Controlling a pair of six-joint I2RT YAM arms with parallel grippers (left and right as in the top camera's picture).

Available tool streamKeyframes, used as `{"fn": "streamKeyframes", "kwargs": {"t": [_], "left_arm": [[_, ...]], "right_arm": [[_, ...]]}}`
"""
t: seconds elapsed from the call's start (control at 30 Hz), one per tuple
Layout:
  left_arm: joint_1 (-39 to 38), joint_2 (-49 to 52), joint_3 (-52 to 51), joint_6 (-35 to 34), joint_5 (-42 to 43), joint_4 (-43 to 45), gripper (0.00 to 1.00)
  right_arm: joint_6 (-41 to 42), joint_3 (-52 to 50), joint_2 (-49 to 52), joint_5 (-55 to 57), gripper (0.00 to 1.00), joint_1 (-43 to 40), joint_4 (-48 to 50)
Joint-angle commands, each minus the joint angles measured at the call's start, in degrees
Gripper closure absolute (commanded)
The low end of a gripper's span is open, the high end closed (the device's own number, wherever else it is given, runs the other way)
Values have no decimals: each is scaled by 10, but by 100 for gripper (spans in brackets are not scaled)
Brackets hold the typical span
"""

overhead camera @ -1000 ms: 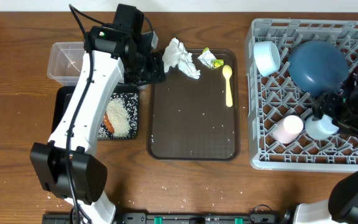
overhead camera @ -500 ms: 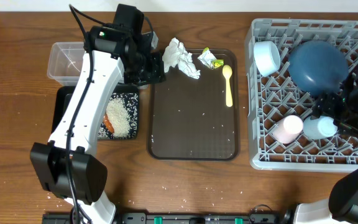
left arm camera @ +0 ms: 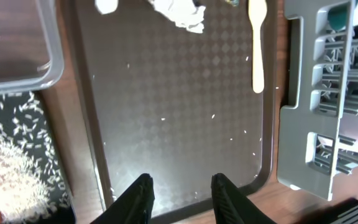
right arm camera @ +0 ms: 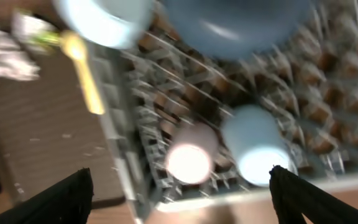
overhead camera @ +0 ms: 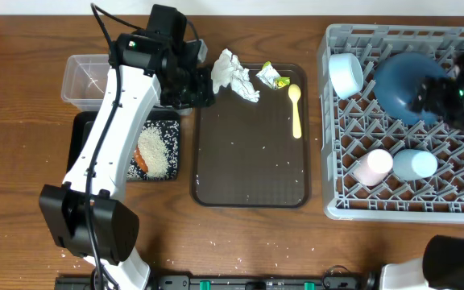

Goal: Sort waste into correct bins and load items into the dishwasher rack
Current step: 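Reach the right gripper back to the yellow spoon on the brown tray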

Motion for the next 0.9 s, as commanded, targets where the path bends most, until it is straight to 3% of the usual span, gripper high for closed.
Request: {"fn": "streamKeyframes", "kwargs": {"t": [0.0, 0.17, 0.27, 0.4, 0.53, 0.87], "left_arm": [[-22, -7, 14, 46, -14, 2, 64], [-68, -7, 14, 39, -115, 3, 63], [-82, -7, 14, -10, -174, 3, 62], [-76, -7, 14, -66, -186, 3, 62], [-51, -7, 14, -192, -242, -14, 57], [14, -7, 14, -195, -227, -25, 51]], "right_arm": [[-10, 47, -11, -13, 10, 65, 3], [13, 51, -9, -19, 6, 148, 38], [37, 51, -2, -22, 9, 195, 73], [86, 51, 29, 15, 15, 259, 118], [125, 51, 81, 46, 23, 304, 152], [169, 51, 252, 144, 28, 354, 270]]}}
